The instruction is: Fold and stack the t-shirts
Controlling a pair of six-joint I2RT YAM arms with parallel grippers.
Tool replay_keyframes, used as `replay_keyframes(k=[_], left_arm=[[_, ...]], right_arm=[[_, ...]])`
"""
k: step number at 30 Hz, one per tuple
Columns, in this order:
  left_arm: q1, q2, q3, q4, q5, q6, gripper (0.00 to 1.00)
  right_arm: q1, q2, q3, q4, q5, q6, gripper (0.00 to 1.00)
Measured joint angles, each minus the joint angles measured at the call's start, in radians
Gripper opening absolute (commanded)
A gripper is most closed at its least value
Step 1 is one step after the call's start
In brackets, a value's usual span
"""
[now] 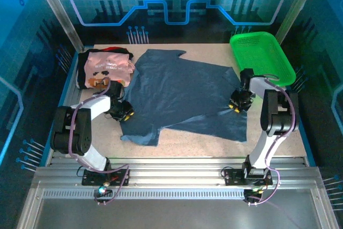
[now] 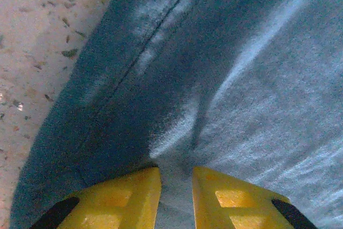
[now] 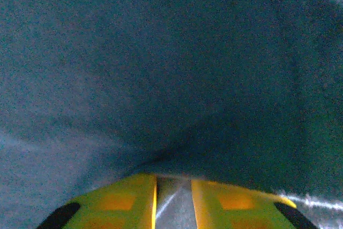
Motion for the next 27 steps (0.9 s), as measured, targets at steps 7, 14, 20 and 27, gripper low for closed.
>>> replay_keyframes(k=[7,14,20,27], left_arm=[[0.004,0.017,0.021,-0.005,-0.012,0.000,0.28],[0.023,0.056,0.080,0.002,-0.033,0.009,0.43],[0.030,0.010,0.121,-0.026,-0.041,0.032,0.73],[-0.002,-0.306,0.166,-0.151,-0.016,0.034,0.84]], right_arm=[[0.043,0.159,0.239,-0.093,0.048,-0.017,0.27],[0.046,0.292,0.449,-0.151,0.015,-0.069,0.43],[0.045,0.278,0.452,-0.111,-0.074,-0.124,0.69],[0.044,-0.014,0.325,-0.116,-0.177,-0.225,0.84]])
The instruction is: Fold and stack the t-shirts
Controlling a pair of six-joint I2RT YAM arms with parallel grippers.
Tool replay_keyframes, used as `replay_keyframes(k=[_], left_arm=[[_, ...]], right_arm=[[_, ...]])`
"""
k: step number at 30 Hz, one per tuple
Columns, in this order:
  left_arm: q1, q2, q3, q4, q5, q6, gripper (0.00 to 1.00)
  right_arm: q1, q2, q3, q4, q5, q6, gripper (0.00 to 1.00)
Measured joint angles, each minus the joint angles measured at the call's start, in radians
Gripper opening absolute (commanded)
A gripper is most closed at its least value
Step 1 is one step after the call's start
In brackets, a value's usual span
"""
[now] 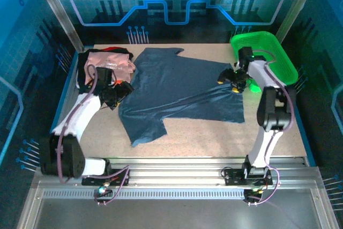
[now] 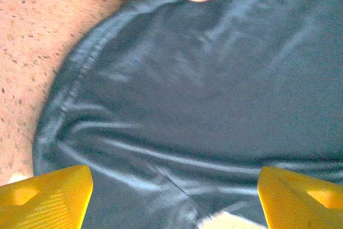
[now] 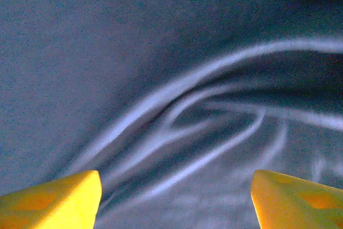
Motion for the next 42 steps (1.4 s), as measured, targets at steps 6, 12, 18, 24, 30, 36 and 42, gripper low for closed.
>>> replay_keyframes(k=[6,12,18,24,30,36,42], left_arm=[[-0.043,-0.269,-0.109,-0.158,0.040,-0.041,0.84],[-0.085,-0.335,-0.278,-0.267,0.080,-0.118,0.83],[-0.137,-0.272,-0.302,-0.311,0.076,-0.139,0.79],[-0.158,-0.245,-0.380,-0.270,0.080,-0.164,0.72],[-0.196,-0.206,-0.427,-0.203,0.092,-0.198,0.66],[-0.226,-0.142,-0.431,-0.074,0.104,-0.238,0.51],[-0.232,-0.097,-0.474,0.083,0.125,-0.283,0.20]], right_arm=[[-0.094,-0.395,-0.150,-0.054,-0.066,-0.051,0.84],[-0.273,-0.504,-0.403,-0.096,-0.092,-0.049,0.82],[-0.286,-0.462,-0.545,-0.105,-0.091,-0.047,0.80],[-0.313,-0.441,-0.611,-0.054,-0.082,-0.046,0.79],[-0.325,-0.388,-0.640,0.005,-0.080,-0.030,0.78],[-0.325,-0.324,-0.640,0.060,-0.079,-0.015,0.75],[-0.325,-0.286,-0.658,0.106,-0.081,-0.002,0.66]])
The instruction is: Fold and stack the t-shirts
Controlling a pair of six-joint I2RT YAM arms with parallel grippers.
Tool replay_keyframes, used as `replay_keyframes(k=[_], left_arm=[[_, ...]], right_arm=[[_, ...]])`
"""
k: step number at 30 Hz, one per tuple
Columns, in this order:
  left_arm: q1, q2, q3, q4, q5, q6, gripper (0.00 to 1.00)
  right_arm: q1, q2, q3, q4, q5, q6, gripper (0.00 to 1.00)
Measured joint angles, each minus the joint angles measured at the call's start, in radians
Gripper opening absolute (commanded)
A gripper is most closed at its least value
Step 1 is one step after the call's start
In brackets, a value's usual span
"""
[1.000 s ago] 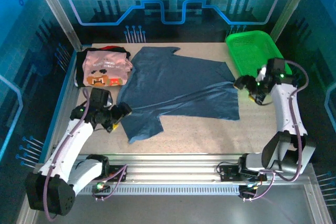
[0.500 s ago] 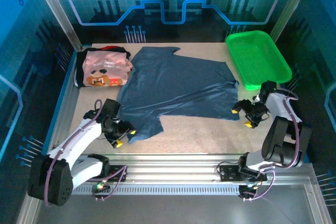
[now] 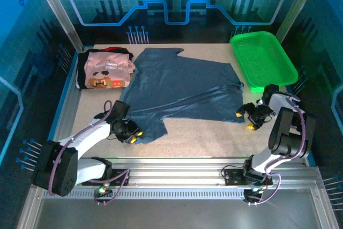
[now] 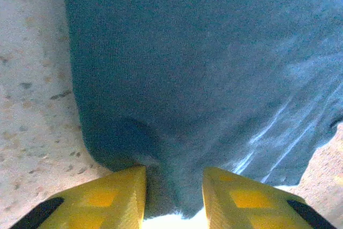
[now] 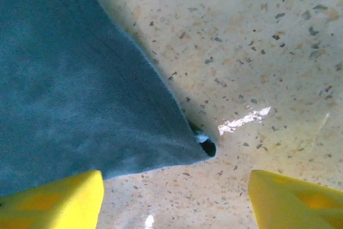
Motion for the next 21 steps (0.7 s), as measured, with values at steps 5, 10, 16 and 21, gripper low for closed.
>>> replay_keyframes(k=[5,10,16,21], left_arm=[[0.000,0.002,-0.005,0.032,0.005,-0.008,0.07],[0.000,-0.019,-0.005,0.022,0.004,-0.009,0.00],[0.000,-0.159,0.014,-0.097,-0.025,-0.003,0.00],[0.000,-0.303,0.075,-0.224,-0.055,-0.002,0.00]], right_arm=[[0.010,0.037,-0.005,0.012,0.017,0.020,0.53],[0.013,0.053,0.002,-0.013,0.077,0.041,0.17],[0.027,0.050,0.013,-0.024,0.089,0.046,0.00],[0.029,-0.042,0.015,-0.058,0.106,0.045,0.00]])
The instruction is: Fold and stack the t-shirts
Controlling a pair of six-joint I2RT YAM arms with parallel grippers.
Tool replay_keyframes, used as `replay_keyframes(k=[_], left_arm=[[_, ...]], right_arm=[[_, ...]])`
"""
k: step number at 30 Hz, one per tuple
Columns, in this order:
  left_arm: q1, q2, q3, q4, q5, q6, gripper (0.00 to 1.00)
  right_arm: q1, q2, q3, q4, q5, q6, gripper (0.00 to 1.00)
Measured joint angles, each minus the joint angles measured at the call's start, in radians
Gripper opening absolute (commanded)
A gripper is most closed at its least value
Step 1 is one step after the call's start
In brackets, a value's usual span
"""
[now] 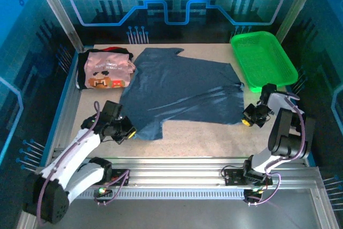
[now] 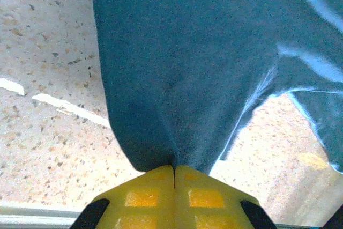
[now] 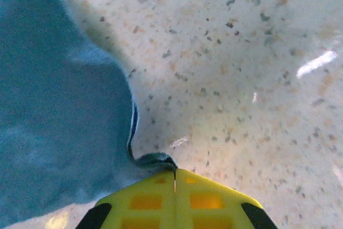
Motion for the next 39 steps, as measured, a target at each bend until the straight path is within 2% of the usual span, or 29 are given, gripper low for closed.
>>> replay_keyframes(k=[5,12,18,23,26,30,39], left_arm=[[0.000,-0.105,0.040,-0.121,-0.019,-0.003,0.00],[0.001,-0.204,0.161,-0.301,-0.070,-0.003,0.00],[0.001,-0.230,0.185,-0.383,-0.073,-0.007,0.00],[0.001,-0.222,0.184,-0.378,-0.069,-0.008,0.00],[0.004,-0.160,0.192,-0.352,-0.068,-0.001,0.00],[0.024,0.010,0.279,-0.291,-0.050,0.046,0.00],[0.168,0.272,0.495,-0.190,0.019,0.229,0.00]], right_arm=[[-0.026,-0.140,0.000,-0.080,0.019,-0.003,0.00],[-0.132,-0.366,-0.016,-0.202,0.040,-0.002,0.00],[-0.156,-0.428,-0.058,-0.273,0.046,-0.002,0.00],[-0.156,-0.431,-0.076,-0.283,0.044,0.006,0.00],[-0.152,-0.430,-0.076,-0.272,0.035,0.011,0.00],[-0.119,-0.396,-0.057,-0.254,0.027,0.021,0.00],[-0.074,-0.228,0.096,-0.193,0.027,0.016,0.00]])
